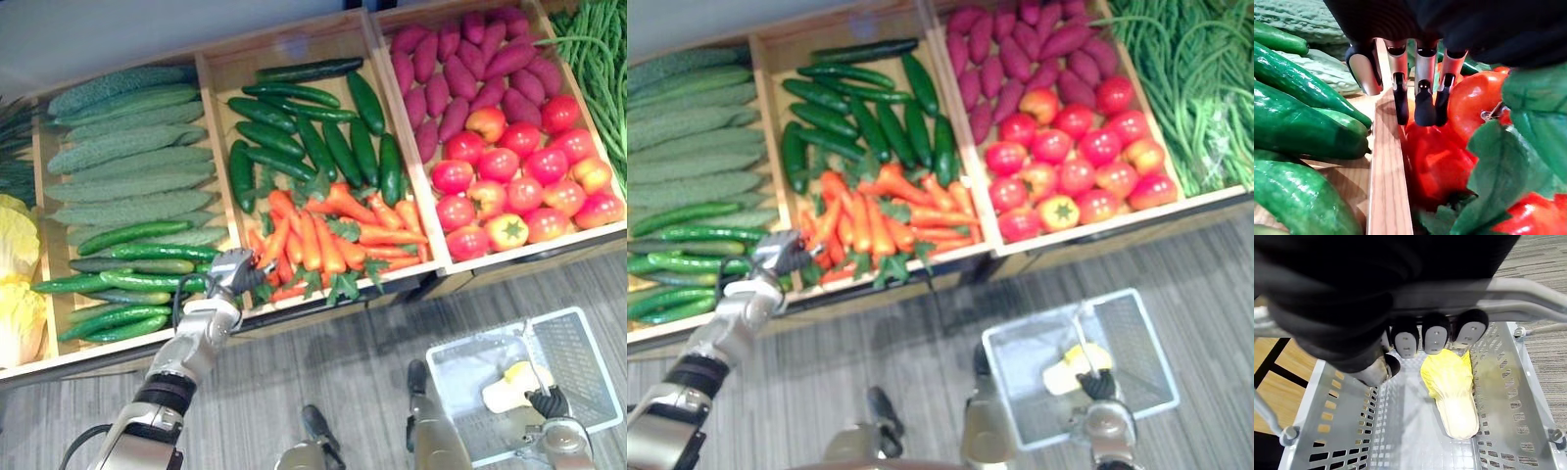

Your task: Pick vegetable in the basket

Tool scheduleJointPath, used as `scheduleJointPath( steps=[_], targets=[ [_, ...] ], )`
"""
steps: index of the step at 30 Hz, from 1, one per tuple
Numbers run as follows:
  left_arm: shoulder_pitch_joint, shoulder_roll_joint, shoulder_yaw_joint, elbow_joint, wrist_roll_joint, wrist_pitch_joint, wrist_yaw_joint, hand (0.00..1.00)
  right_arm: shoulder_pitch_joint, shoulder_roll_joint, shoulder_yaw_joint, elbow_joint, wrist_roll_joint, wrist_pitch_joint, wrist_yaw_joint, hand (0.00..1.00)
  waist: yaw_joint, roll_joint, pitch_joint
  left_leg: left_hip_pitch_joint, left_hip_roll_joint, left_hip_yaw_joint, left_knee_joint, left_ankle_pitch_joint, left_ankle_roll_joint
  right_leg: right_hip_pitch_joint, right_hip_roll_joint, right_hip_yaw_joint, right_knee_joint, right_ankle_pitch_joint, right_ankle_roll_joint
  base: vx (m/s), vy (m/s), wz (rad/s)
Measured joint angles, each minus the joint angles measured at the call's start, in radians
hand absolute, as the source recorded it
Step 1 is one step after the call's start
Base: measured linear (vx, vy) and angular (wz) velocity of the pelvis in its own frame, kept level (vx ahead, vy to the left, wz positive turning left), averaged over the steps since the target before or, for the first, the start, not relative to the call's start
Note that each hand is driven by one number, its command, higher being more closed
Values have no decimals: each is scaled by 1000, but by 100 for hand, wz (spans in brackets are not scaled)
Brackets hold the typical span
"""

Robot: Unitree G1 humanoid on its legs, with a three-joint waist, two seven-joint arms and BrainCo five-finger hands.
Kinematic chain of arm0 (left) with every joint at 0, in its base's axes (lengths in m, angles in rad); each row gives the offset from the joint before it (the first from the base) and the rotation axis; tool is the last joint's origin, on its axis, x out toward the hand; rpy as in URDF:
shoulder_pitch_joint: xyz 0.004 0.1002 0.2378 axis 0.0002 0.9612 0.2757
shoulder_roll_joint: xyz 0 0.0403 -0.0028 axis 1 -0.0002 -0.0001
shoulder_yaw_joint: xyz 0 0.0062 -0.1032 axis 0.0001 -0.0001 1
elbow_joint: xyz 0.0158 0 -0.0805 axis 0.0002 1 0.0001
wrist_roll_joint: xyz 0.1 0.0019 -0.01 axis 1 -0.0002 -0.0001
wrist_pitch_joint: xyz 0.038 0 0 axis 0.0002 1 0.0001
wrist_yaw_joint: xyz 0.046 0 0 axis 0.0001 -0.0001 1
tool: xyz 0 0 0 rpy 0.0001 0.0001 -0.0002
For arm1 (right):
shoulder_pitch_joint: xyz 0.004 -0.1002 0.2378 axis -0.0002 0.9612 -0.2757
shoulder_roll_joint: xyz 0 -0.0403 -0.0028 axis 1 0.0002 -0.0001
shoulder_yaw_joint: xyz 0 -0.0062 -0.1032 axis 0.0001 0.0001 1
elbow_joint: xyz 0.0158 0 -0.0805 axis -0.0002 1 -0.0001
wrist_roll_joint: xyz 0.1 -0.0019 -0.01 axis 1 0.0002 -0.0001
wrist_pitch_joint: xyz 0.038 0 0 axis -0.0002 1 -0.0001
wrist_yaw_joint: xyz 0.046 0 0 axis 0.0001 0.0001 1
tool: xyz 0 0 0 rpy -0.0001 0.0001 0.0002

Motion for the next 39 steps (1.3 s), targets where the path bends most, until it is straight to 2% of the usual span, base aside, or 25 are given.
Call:
scheduleJointPath(
  steps=[6,17,23,39],
  targets=[
    [15,-7,18,-55,-1,20,-5,100,2,9,-1,4,-2,6,-12,100,0,0,-1,3,6,-17,11,0,0,17,2,-11,2,0,1,-4,-22,5],
    [70,-24,113,-214,0,42,-6,100,13,24,-5,5,-7,8,-12,100,2,-3,-43,19,8,-30,13,3,4,39,8,-19,2,0,1,-14,-17,2],
    [88,-41,138,-307,0,55,-7,100,23,42,-46,10,-27,27,-11,100,4,-3,-62,22,5,-46,6,8,5,53,11,-24,-4,0,0,-3,-9,5],
    [121,-76,162,-433,0,53,-11,100,50,58,-84,13,-38,40,-6,100,5,-14,-95,65,-4,-41,-10,9,7,88,10,-9,-10,1,0,1,-1,0]
  ],
)
